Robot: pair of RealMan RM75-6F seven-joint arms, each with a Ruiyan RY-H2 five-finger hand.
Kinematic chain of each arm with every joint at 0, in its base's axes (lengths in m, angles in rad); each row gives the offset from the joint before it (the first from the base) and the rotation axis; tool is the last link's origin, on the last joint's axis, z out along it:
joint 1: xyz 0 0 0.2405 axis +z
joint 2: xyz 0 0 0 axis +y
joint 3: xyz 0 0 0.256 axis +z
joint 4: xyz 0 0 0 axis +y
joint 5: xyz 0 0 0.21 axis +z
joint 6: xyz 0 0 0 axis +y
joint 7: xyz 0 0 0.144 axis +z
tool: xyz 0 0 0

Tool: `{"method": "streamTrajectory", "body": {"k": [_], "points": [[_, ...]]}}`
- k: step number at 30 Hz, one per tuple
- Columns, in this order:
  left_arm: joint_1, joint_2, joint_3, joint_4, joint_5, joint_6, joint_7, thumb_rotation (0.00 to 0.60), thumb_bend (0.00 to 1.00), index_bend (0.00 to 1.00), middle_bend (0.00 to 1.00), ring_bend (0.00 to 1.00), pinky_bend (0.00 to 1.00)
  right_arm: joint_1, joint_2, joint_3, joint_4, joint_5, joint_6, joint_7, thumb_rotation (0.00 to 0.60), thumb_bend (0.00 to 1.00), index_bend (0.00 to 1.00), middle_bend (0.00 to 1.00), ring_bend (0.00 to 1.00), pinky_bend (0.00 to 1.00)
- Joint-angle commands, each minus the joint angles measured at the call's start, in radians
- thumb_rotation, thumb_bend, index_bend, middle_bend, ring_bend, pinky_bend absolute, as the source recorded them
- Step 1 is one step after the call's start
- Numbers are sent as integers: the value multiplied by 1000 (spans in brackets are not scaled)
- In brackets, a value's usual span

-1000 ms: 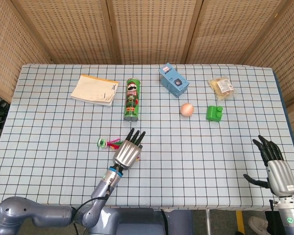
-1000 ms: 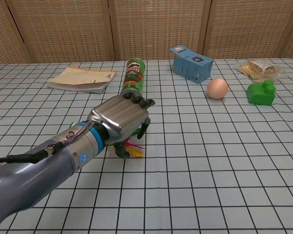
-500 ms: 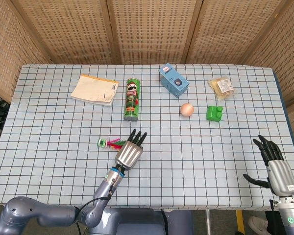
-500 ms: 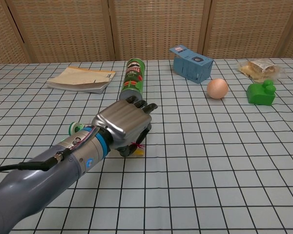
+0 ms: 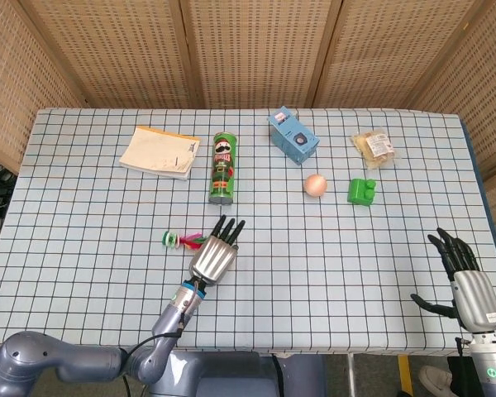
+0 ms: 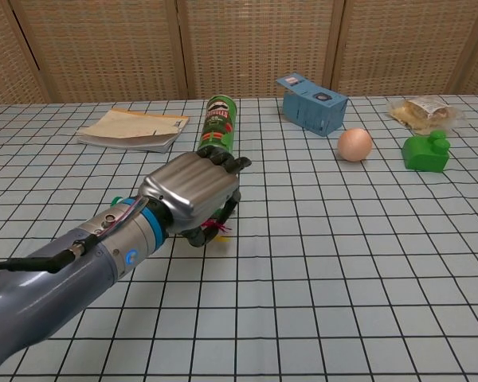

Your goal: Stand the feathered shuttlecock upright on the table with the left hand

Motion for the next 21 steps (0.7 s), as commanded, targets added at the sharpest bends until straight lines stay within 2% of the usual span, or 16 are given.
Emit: {"method": "streamTrajectory", "body": {"k": [1, 11, 21], "points": [[14, 46, -5, -54, 19, 22, -24, 600, 451, 681, 0, 0, 0, 0, 0, 1, 0, 1, 0, 1, 600, 38, 101, 0, 0, 28], [72, 206, 5, -200, 100, 103, -102, 600, 462, 696, 0, 0, 0, -2, -4, -1, -6, -6, 6, -22, 600, 38, 101, 0, 0, 26], [125, 312, 4, -225, 151, 142, -239, 600, 470, 712, 0, 0, 0, -5, -10, -1, -7, -8, 14, -36, 600, 37, 101, 0, 0, 21]]}}
